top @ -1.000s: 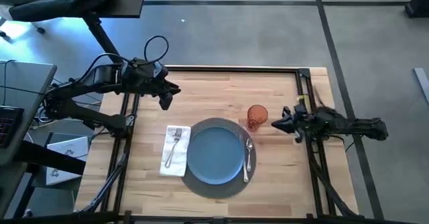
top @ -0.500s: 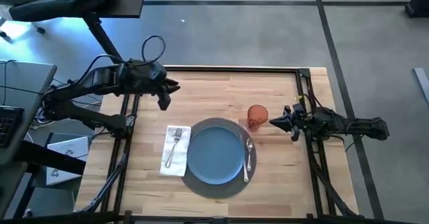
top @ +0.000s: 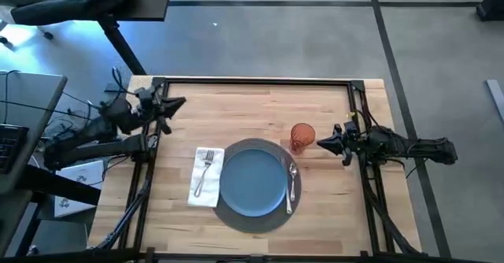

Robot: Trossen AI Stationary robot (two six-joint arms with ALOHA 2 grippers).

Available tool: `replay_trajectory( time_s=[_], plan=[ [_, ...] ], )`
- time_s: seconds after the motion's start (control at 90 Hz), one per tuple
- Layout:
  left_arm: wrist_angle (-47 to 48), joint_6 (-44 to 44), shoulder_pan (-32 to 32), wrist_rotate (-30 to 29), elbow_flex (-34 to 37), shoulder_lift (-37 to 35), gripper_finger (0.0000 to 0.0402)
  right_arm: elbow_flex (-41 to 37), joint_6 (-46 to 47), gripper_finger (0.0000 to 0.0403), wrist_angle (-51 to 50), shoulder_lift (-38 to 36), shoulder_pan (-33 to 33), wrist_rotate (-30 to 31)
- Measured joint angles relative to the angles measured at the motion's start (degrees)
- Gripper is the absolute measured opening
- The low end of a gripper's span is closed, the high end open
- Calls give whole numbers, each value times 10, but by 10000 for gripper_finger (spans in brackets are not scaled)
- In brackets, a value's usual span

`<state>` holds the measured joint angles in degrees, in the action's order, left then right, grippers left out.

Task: Set table place
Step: Return to Home Position

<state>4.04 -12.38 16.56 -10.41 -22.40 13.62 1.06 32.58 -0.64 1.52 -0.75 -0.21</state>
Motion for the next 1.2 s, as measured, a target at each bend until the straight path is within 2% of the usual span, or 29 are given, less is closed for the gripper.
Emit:
replay_trajectory(
  time_s=[0.133, 0.289, 0.411, 0.633, 0.722, 0.789, 0.833, 1.022, 1.111, 1.2],
  plan=[
    [-104, -5, 0, 11, 98, -28, 0, 0, 0, 0, 0, 0, 0, 0],
    [-340, -16, 0, 2, 216, -43, 0, 0, 0, 0, 0, 0, 0, 0],
    [-236, -40, 0, -6, 213, -42, 0, 0, 0, 0, -1, 0, 0, -2],
    [-50, -30, 0, -4, 214, -39, 0, 0, 0, 0, -1, 0, 0, -2],
    [-46, -30, -1, 21, 213, -27, 0, 0, 0, 0, 0, 0, 0, -2],
    [-37, -40, -2, 75, 213, -22, 0, 0, 0, 0, -1, 0, 0, -2],
    [-33, -51, -25, 99, 213, -17, 0, 0, 0, 0, 0, 0, 0, -2],
    [-35, -95, -147, 91, 213, -27, 0, 0, 0, 0, 0, 0, 0, -2],
    [-36, -72, -183, 80, 213, -43, 1, 0, 0, 0, 0, 0, 0, -2],
    [-39, -50, -192, 69, 213, -74, 5, 0, 0, 0, -1, 0, 0, -2]
  ],
)
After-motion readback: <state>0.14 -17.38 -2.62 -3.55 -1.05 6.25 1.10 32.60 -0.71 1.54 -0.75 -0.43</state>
